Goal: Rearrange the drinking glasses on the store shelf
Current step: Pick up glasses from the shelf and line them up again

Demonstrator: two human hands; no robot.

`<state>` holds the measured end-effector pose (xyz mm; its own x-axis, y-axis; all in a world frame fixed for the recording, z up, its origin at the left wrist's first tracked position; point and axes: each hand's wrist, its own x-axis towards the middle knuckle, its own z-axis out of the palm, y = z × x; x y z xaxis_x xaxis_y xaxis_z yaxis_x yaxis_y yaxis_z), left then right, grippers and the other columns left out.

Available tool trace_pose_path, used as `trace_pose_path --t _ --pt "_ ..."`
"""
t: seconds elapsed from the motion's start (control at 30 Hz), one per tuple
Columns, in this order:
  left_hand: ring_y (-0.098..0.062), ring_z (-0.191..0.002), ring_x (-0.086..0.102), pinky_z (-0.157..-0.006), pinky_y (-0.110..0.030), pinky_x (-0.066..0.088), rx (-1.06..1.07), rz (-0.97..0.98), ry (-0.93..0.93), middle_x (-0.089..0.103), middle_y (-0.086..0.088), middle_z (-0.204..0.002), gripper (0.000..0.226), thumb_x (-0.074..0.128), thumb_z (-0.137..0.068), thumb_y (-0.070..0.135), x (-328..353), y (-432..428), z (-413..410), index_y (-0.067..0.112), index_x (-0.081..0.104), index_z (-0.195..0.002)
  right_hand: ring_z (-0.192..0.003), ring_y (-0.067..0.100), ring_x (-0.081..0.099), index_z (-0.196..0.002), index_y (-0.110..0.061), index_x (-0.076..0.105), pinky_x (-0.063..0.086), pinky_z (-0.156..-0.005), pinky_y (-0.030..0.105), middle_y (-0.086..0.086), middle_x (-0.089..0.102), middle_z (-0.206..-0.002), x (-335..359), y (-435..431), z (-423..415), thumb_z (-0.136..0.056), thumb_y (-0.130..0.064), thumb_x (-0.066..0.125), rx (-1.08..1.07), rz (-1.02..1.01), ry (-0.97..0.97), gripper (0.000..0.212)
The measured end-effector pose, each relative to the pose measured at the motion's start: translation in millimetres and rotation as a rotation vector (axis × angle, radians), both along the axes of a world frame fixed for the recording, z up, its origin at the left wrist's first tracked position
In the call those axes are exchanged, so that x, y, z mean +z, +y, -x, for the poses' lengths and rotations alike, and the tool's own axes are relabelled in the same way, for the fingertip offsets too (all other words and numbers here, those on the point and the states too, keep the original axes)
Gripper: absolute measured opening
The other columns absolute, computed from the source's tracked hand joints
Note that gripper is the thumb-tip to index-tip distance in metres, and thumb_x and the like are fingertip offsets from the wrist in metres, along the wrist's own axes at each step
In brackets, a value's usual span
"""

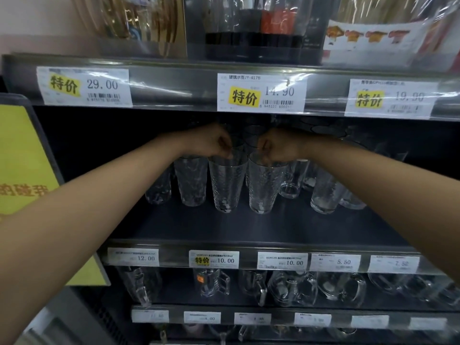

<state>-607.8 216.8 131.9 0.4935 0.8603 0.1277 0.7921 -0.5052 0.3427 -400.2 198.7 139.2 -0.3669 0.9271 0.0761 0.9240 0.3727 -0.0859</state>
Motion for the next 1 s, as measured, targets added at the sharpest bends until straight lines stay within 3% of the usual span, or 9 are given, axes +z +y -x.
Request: trace_pose_path --t 0.1,0.17,0.27,0.47,0.6,0.7,0.8,0.87,1.0 --pt "-0.013 -0.106 0.056 -0.075 -0.013 0.041 0.067 -0.045 -0.138 0.063 0.000 -0.113 0.018 0.057 -0.100 0.022 16 -12 19 0.013 0.066 -0.113 -0.103 0.033 0.060 -0.101 0.003 0.065 0.053 -0.092 0.035 0.020 0.066 -0.106 15 -4 12 -0.086 -0.001 0.051 0.000 -0.033 0.053 0.021" --pt "-0.012 -0.122 0.049 -0.092 -0.013 0.038 0.132 -0.027 -0.237 0.055 0.003 -0.131 0.031 0.047 -0.104 0.027 25 -20 40 0.015 0.056 -0.132 -0.104 0.023 0.051 -0.095 -0.006 0.061 0.045 -0.092 0.020 0.010 0.061 -0.105 23 -7 27 -0.094 -0.002 0.045 0.013 -0.088 0.142 0.017" --pt "-0.018 -0.143 0.035 -0.119 -0.027 0.022 0.262 -0.122 -0.241 0.039 -0.001 -0.155 0.045 0.046 -0.105 0.028 27 -27 73 0.018 0.040 -0.148 -0.118 0.029 0.054 -0.114 0.001 0.063 0.041 -0.101 0.034 0.014 0.062 -0.122 23 -6 57 -0.098 -0.009 0.048 0.091 -0.143 0.250 0.025" --pt "-0.025 -0.128 0.052 -0.095 -0.020 0.036 0.385 -0.027 -0.151 0.058 -0.010 -0.136 0.042 0.047 -0.092 -0.006 14 -32 110 0.006 0.062 -0.129 -0.108 0.024 0.062 -0.111 -0.008 0.070 0.049 -0.096 0.036 0.009 0.068 -0.116 10 2 110 -0.092 -0.018 0.062 0.217 -0.068 0.294 0.023" --pt "-0.018 -0.123 0.053 -0.083 -0.012 0.035 0.362 0.017 -0.136 0.059 -0.008 -0.133 0.041 0.051 -0.093 -0.003 2 -29 121 0.006 0.059 -0.133 -0.108 0.028 0.063 -0.112 0.002 0.070 0.049 -0.095 0.039 0.016 0.069 -0.115 6 10 124 -0.090 -0.008 0.064 0.248 -0.003 0.290 0.025" --pt "-0.013 -0.103 0.053 -0.063 -0.018 0.038 0.316 0.005 -0.149 0.060 -0.002 -0.111 0.025 0.058 -0.096 0.007 -6 -23 126 0.003 0.066 -0.120 -0.109 0.032 0.062 -0.113 0.004 0.068 0.050 -0.096 0.043 0.019 0.068 -0.117 2 20 129 -0.089 -0.013 0.068 0.261 0.053 0.247 0.030" --pt "-0.015 -0.094 0.052 -0.064 -0.021 0.038 0.315 -0.009 -0.146 0.059 -0.006 -0.100 0.021 0.061 -0.094 0.011 -8 -15 132 -0.003 0.068 -0.109 -0.105 0.035 0.063 -0.113 0.010 0.065 0.051 -0.093 0.046 0.026 0.066 -0.115 0 26 135 -0.087 -0.015 0.069 0.251 0.086 0.238 0.037" --pt "-0.015 -0.091 0.052 -0.071 -0.022 0.039 0.307 0.002 -0.147 0.060 -0.008 -0.098 0.024 0.065 -0.092 0.013 -8 -13 132 -0.004 0.067 -0.108 -0.088 0.027 0.061 -0.108 0.011 0.066 0.052 -0.083 0.043 0.026 0.068 -0.107 -1 31 138 -0.087 -0.015 0.070 0.245 0.095 0.234 0.034" --pt "-0.017 -0.083 0.050 -0.063 -0.023 0.034 0.287 0.048 -0.148 0.058 -0.011 -0.090 0.023 0.067 -0.088 0.006 -5 -9 133 -0.012 0.065 -0.103 -0.076 0.018 0.050 -0.089 -0.002 0.066 0.036 -0.064 0.029 0.006 0.057 -0.079 -5 42 142 -0.084 -0.020 0.076 0.251 0.123 0.229 0.022"
